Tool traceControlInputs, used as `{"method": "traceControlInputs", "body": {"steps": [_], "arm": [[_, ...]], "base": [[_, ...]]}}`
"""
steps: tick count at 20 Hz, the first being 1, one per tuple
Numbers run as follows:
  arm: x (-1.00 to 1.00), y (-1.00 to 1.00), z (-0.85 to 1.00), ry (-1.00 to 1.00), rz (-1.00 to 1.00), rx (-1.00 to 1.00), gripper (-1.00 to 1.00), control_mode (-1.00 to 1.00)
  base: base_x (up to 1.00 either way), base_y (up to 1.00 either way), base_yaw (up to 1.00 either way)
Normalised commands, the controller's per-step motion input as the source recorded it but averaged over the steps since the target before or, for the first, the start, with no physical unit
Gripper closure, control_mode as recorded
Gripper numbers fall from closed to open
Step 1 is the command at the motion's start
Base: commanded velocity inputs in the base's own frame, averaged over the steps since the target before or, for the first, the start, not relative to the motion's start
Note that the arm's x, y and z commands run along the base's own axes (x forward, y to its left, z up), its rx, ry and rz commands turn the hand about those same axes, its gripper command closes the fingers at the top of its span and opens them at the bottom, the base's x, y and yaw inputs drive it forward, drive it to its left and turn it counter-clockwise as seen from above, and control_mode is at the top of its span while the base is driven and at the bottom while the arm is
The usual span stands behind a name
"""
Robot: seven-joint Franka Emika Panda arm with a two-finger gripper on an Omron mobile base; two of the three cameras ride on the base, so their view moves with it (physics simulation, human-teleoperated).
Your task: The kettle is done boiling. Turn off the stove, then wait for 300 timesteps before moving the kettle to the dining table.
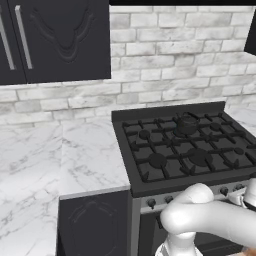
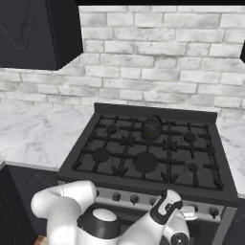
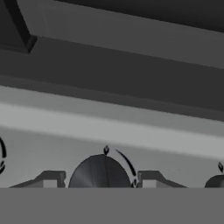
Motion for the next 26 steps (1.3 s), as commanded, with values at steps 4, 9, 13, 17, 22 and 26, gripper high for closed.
{"method": "traceControlInputs", "body": {"steps": [4, 9, 13, 17, 22, 26], "arm": [[0.0, -0.06, -0.16, 0.08, -0.03, 0.13, 1.0, -1.0], [0.0, -0.01, -0.14, 0.08, -0.04, 0.1, 1.0, -1.0], [0.0, 0.0, -0.18, 0.1, -0.07, 0.09, 1.0, -1.0], [0.0, 0.0, -0.23, 0.12, -0.05, 0.06, -1.0, -1.0], [0.0, 0.0, -0.18, 0.06, 0.0, 0.01, -1.0, -1.0], [-0.13, -0.03, 0.0, -0.01, 0.0, 0.03, -1.0, -1.0]], "base": [[0.0, 0.0, 0.0], [0.0, 0.0, 0.0], [0.0, 0.0, 0.0], [0.0, 0.0, 0.0], [0.0, 0.0, 0.0], [0.0, 0.0, 0.0]]}}
